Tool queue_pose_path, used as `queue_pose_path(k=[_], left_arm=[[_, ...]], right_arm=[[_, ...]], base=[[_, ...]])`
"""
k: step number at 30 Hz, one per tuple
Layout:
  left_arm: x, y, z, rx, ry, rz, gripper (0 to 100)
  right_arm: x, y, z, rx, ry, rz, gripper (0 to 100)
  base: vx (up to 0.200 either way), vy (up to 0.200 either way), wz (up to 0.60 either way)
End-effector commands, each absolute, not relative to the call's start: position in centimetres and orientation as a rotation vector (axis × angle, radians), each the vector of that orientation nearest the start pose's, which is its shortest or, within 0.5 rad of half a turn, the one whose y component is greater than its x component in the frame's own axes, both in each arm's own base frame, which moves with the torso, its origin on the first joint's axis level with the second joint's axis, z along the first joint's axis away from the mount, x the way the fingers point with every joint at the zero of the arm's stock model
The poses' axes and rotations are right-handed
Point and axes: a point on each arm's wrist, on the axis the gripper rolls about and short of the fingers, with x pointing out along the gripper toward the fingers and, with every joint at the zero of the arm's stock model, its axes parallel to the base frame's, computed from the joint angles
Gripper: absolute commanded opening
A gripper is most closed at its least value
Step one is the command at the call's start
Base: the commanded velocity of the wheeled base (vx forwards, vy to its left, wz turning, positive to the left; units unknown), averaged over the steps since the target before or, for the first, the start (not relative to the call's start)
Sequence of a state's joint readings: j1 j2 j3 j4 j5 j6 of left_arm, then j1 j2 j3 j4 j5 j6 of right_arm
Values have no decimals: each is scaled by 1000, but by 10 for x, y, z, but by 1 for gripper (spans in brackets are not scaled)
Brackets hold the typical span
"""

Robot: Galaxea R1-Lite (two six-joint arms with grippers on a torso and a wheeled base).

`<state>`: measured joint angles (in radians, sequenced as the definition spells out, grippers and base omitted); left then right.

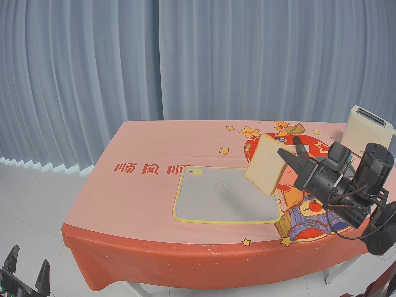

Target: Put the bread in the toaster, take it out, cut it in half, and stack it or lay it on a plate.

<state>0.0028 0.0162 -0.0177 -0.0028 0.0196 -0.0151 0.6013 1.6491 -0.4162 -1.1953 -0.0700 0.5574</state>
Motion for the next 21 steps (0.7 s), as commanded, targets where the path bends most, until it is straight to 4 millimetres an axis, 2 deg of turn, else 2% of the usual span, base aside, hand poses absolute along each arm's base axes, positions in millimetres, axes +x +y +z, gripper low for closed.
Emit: queue_pose_path(k=[1,4,11,15,21], left_arm=[[-22,0,76,-15,7,23,100],[-22,0,76,-15,7,23,100],[-22,0,76,-15,7,23,100],[-22,0,76,-15,7,23,100],[-22,0,76,-15,7,23,100]], right_arm=[[228,156,127,540,231,465,0],[234,162,121,576,191,454,0],[237,170,105,566,239,452,0],[236,174,103,595,253,462,0],[245,181,100,682,270,454,0]], base=[[0,0,0],[0,0,0],[0,0,0],[0,0,0],[0,0,0]])
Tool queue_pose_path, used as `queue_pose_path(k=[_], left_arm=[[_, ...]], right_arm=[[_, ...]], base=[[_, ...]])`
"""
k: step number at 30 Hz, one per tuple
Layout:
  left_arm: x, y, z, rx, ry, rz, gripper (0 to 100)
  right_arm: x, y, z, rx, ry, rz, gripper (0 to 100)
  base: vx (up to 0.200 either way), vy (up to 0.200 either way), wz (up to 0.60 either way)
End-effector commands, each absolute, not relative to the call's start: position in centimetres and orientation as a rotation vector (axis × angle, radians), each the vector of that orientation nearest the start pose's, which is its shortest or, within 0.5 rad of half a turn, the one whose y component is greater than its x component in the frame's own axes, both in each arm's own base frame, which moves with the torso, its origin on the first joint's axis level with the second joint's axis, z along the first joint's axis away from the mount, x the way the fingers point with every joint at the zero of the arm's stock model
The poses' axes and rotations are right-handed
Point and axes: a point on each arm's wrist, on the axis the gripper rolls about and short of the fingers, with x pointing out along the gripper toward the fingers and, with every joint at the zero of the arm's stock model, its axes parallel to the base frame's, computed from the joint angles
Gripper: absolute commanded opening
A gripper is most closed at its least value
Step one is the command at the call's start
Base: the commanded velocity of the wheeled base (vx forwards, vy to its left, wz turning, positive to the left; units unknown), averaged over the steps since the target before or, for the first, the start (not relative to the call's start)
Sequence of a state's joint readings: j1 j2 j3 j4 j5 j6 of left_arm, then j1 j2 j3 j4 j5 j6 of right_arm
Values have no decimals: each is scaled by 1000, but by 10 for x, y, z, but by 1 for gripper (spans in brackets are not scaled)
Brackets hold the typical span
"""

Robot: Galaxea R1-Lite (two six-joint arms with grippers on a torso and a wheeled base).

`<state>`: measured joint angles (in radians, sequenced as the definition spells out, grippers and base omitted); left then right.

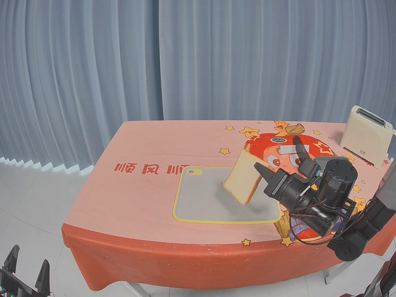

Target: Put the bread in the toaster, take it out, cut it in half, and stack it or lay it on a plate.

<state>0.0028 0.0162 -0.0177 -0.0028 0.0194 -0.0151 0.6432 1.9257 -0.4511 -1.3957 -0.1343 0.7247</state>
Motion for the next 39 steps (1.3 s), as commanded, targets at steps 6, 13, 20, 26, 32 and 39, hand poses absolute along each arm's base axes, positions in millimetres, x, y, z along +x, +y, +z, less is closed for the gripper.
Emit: queue_pose_path(k=[6,13,20,26,32,39], left_arm=[[-22,0,76,-15,7,23,100],[-22,0,76,-15,7,23,100],[-22,0,76,-15,7,23,100],[-22,0,76,-15,7,23,100],[-22,0,76,-15,7,23,100],[-22,0,76,-15,7,23,100]], right_arm=[[252,195,90,764,314,460,0],[256,197,87,806,270,477,0],[256,197,89,805,263,478,0],[256,197,88,798,264,478,0],[257,198,84,791,273,474,100],[256,199,75,773,300,464,100]], base=[[0,0,0],[0,0,0],[0,0,0],[0,0,0],[0,0,0],[0,0,0]])
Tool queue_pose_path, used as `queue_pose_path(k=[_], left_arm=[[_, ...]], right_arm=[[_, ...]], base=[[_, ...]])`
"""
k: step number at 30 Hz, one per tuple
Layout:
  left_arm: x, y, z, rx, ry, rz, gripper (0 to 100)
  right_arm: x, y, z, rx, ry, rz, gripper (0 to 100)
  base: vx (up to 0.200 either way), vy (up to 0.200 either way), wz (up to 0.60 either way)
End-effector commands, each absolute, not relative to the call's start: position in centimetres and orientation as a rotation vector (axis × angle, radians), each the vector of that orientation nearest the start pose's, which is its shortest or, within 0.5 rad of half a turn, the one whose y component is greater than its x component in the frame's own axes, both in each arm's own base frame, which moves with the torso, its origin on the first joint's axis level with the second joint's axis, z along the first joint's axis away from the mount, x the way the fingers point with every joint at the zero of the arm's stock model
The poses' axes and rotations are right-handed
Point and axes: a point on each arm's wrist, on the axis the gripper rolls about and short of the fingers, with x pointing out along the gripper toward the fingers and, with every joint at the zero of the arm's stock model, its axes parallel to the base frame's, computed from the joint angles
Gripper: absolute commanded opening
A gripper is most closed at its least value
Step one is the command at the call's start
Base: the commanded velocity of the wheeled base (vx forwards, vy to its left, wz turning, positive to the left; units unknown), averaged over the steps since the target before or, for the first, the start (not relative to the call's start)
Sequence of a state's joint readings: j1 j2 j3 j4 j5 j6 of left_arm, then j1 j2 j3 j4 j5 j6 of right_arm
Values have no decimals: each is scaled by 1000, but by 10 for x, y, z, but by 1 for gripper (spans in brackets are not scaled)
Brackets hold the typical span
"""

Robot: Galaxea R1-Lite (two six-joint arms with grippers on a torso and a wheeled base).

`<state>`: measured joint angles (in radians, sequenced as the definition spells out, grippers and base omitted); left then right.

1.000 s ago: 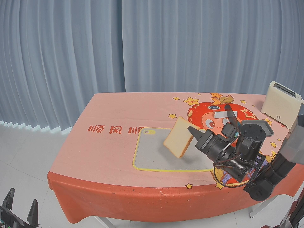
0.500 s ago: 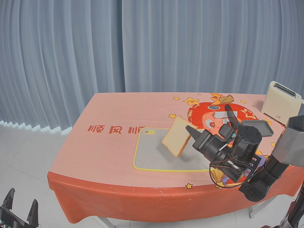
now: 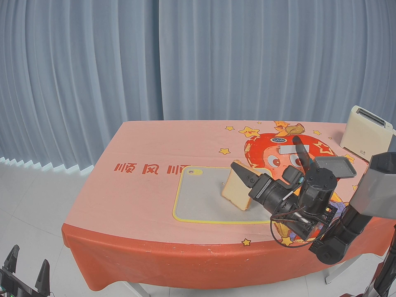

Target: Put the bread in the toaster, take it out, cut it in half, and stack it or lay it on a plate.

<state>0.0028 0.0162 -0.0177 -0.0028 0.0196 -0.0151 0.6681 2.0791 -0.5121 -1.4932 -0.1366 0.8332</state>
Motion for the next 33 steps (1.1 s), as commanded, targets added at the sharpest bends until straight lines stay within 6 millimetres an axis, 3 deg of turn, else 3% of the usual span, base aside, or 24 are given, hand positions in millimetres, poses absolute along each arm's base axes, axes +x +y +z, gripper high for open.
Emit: queue_pose_path(k=[1,13,19,25,33], left_arm=[[-22,0,76,-15,7,23,100],[-22,0,76,-15,7,23,100],[-22,0,76,-15,7,23,100],[-22,0,76,-15,7,23,100],[-22,0,76,-15,7,23,100]], right_arm=[[257,199,74,764,300,461,100],[258,197,73,696,281,425,100],[262,198,67,689,359,379,100],[256,198,82,716,377,374,100],[256,198,77,695,456,336,100]], base=[[0,0,0],[0,0,0],[0,0,0],[0,0,0],[0,0,0]])
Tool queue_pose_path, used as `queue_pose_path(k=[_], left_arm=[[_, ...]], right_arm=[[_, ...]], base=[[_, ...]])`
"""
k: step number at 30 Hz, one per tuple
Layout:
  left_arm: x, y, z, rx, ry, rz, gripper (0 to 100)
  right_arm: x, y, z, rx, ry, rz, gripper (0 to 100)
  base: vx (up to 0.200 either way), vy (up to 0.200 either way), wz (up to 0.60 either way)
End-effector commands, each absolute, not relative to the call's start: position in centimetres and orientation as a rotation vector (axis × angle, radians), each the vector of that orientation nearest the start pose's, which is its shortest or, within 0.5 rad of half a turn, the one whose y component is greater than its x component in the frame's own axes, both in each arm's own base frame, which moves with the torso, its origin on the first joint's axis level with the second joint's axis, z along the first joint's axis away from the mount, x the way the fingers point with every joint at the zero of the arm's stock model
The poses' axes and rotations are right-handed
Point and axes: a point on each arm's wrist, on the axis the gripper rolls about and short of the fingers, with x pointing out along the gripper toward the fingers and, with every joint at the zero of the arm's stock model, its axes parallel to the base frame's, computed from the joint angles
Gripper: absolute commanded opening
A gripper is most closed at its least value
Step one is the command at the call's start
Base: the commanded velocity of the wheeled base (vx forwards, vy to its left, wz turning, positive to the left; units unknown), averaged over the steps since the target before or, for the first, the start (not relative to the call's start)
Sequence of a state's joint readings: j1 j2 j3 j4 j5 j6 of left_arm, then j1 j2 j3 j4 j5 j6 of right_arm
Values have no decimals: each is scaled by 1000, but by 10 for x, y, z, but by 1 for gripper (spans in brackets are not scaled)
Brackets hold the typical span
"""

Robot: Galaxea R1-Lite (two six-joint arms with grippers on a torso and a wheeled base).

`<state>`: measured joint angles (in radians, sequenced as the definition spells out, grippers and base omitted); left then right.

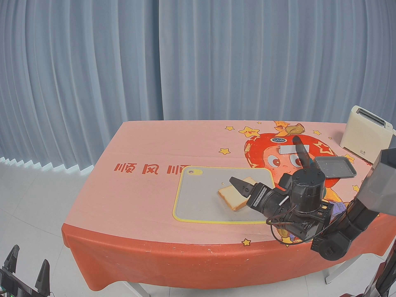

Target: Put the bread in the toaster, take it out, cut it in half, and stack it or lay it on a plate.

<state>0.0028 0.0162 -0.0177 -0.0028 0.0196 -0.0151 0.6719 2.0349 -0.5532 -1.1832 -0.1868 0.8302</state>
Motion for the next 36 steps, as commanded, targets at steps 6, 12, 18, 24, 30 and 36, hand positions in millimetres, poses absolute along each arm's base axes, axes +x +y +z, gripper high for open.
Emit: queue_pose_path(k=[6,12,18,24,30,36], left_arm=[[-22,0,76,-15,7,23,100],[-22,0,76,-15,7,23,100],[-22,0,76,-15,7,23,100],[-22,0,76,-15,7,23,100],[-22,0,76,-15,7,23,100],[-22,0,76,-15,7,23,100]], right_arm=[[250,198,91,732,493,322,100],[242,192,112,741,536,313,100],[231,189,118,704,603,293,100],[228,191,124,710,631,285,100],[221,185,142,744,591,321,100],[219,185,139,711,670,303,100]], base=[[0,0,0],[0,0,0],[0,0,0],[0,0,0],[0,0,0],[0,0,0]])
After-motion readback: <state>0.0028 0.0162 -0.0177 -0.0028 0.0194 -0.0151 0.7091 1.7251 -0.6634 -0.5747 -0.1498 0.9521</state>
